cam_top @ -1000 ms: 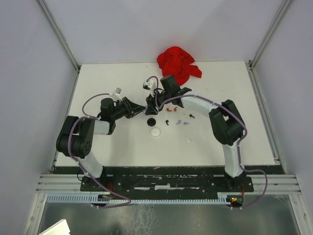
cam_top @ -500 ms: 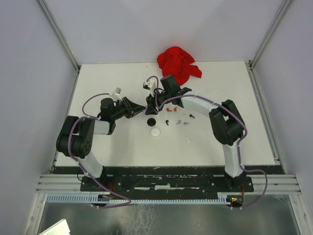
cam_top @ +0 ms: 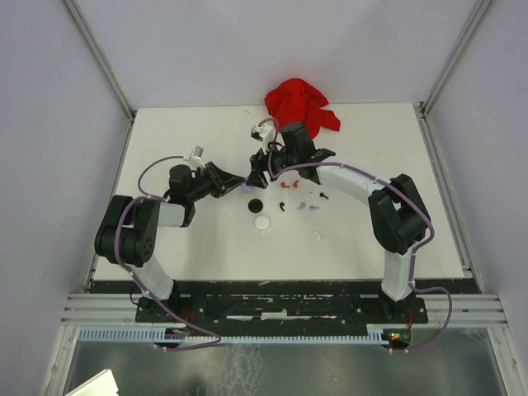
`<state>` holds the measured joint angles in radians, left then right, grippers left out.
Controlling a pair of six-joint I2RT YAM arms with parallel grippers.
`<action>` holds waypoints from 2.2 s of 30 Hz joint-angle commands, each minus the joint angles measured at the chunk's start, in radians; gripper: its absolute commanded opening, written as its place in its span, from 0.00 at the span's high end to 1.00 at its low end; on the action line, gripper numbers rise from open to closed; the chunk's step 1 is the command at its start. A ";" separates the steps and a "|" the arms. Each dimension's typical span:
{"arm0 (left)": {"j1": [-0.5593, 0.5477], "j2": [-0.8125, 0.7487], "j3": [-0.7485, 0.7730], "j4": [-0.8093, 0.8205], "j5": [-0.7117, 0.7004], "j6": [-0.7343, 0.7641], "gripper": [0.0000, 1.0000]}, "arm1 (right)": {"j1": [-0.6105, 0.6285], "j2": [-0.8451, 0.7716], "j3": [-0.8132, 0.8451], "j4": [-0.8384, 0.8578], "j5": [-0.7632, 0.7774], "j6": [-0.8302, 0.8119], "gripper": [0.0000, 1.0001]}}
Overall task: Insert the wireless bluetooth earbuds into the charging case
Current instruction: Open the charging case, then pick up the earbud from the center of the board.
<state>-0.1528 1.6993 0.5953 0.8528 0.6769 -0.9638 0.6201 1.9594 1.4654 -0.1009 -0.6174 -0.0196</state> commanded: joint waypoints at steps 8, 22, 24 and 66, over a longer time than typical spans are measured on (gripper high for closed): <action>-0.001 -0.035 0.015 0.128 -0.043 -0.060 0.97 | 0.031 -0.138 -0.030 0.026 0.465 0.208 0.18; -0.003 -0.070 0.022 0.148 -0.060 -0.102 0.97 | 0.056 -0.098 -0.077 0.032 0.526 0.276 0.18; -0.002 -0.075 0.019 0.150 -0.063 -0.103 0.97 | 0.058 -0.091 -0.084 0.038 0.527 0.279 0.17; 0.024 -0.111 -0.060 0.250 -0.145 -0.231 0.97 | 0.021 -0.216 -0.194 -0.446 0.959 0.394 0.43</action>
<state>-0.1295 1.6257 0.5407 1.0439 0.5320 -1.1713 0.6537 1.8156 1.3018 -0.5076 0.2836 0.3733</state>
